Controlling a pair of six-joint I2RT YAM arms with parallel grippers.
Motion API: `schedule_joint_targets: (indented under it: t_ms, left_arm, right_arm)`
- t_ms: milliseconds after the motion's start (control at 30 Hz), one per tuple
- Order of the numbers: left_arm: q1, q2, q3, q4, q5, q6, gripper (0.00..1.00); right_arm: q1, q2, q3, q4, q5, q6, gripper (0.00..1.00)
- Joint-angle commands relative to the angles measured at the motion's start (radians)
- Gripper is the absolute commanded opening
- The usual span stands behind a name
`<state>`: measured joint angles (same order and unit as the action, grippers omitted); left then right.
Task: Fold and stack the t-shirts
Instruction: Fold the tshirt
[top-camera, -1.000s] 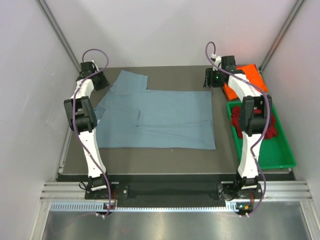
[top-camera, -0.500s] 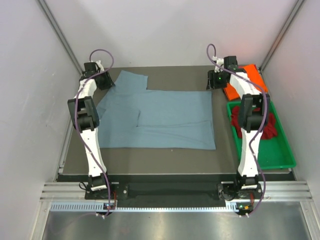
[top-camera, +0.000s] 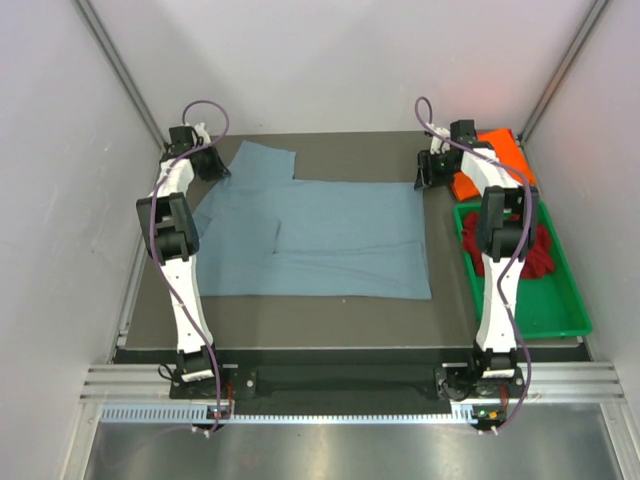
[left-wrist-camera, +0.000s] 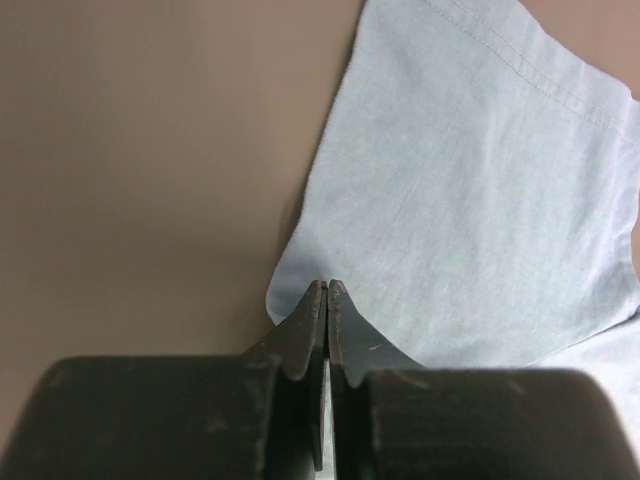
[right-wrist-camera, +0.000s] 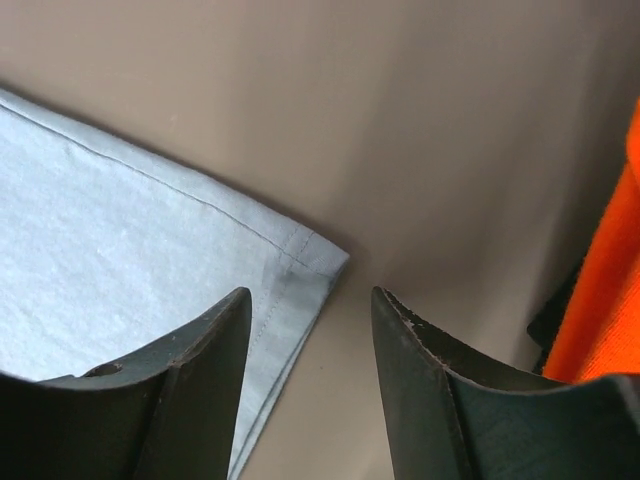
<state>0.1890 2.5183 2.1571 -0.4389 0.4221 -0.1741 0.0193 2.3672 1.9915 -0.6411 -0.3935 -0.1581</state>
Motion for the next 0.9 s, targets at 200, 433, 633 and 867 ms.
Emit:
schedule_joint_targets:
  t_ms: [200, 433, 633, 867]
  left_arm:
    - [0.001, -0.030, 0.023, 0.025, 0.037, -0.030, 0.00]
    - [0.001, -0.047, 0.023, 0.035, 0.021, -0.048, 0.00]
    - [0.003, -0.064, 0.023, 0.026, 0.000, -0.047, 0.00]
    - [0.010, -0.107, 0.009, 0.017, -0.045, -0.061, 0.00]
  right_arm:
    - [0.001, 0.037, 0.047, 0.027, -0.036, -0.026, 0.49]
    - [0.001, 0.050, 0.050, 0.080, -0.084, -0.014, 0.38]
    - [-0.001, 0.044, 0.049, 0.124, -0.059, 0.002, 0.06]
    - [-0.001, -0.058, -0.054, 0.218, -0.018, 0.034, 0.00]
